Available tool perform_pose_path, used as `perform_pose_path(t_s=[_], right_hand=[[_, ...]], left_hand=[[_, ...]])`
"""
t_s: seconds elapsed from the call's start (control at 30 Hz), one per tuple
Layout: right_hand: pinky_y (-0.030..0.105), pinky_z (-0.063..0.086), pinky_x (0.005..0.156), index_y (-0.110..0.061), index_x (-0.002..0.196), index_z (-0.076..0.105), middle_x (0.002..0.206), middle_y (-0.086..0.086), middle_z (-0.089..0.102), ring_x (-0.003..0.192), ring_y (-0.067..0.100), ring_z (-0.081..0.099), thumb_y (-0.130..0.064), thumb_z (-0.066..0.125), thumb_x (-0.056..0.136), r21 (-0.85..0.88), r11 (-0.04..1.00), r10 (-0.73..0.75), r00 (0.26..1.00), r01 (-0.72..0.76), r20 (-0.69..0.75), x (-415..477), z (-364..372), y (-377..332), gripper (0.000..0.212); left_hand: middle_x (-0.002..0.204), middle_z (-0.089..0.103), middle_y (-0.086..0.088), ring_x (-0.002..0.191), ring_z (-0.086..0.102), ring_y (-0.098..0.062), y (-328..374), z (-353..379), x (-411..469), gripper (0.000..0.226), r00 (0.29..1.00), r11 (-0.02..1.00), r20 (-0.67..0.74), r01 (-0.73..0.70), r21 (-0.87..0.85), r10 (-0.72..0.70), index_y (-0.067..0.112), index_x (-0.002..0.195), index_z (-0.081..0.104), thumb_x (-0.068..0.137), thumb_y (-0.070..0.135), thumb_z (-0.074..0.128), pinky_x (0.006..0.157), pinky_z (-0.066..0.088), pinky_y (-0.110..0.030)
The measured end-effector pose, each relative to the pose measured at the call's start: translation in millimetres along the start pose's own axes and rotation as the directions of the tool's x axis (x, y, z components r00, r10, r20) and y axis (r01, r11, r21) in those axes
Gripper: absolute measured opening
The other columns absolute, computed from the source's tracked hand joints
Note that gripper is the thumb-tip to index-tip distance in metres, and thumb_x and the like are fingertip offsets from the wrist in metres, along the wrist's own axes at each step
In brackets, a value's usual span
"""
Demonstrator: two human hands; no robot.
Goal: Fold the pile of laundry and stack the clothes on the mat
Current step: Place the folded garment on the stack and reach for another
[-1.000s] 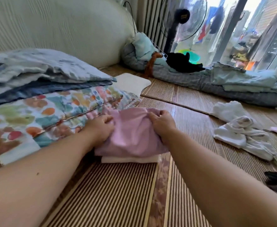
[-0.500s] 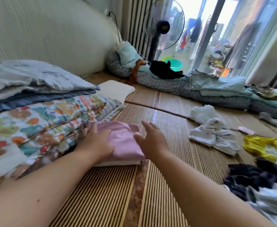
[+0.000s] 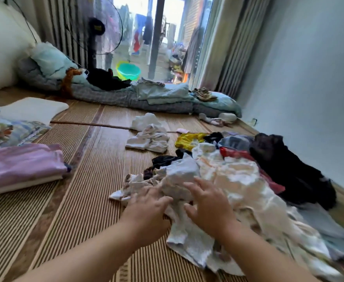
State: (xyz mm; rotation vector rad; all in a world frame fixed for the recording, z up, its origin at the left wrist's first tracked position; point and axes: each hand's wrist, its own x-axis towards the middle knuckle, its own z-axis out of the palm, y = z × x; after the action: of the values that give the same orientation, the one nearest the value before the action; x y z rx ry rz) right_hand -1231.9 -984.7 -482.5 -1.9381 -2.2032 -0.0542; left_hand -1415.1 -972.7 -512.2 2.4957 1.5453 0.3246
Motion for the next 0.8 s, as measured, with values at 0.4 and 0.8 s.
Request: perform_pose_path(t_s=[0.4, 0.8], right_hand=[[0.036, 0.043, 0.101, -0.027, 0.143, 0.038, 0.137, 0.002, 0.046, 0.124, 0.026, 0.046, -0.041, 0.057, 0.086, -0.061, 0.919, 0.394, 0.898, -0.389, 0.195, -50, 8, 160, 0.062], [0.031, 0.039, 0.066, -0.015, 0.076, 0.058, 0.09, 0.01, 0.065, 0.086, 0.032, 0.059, -0.028, 0.051, 0.089, 0.196, 0.796, 0.596, 0.797, -0.572, -0.093, -39, -65, 181, 0.02]], left_hand=[[0.147, 0.037, -0.002, 0.135, 0.036, -0.028, 135, 42, 100, 0.058, 0.994, 0.981, 0.042, -0.109, 0.158, 0.104, 0.038, 0.148, 0.025, 0.094, 0.044, 0.046, 0.099, 0.043, -0.044], [0.092, 0.061, -0.004, 0.083, 0.058, -0.026, 115, -67, 114, 0.019, 0.965, 0.994, -0.257, -0.014, 0.107, 0.041, 0.024, 0.082, 0.051, 0.095, 0.03, 0.039, 0.072, 0.051, -0.035]])
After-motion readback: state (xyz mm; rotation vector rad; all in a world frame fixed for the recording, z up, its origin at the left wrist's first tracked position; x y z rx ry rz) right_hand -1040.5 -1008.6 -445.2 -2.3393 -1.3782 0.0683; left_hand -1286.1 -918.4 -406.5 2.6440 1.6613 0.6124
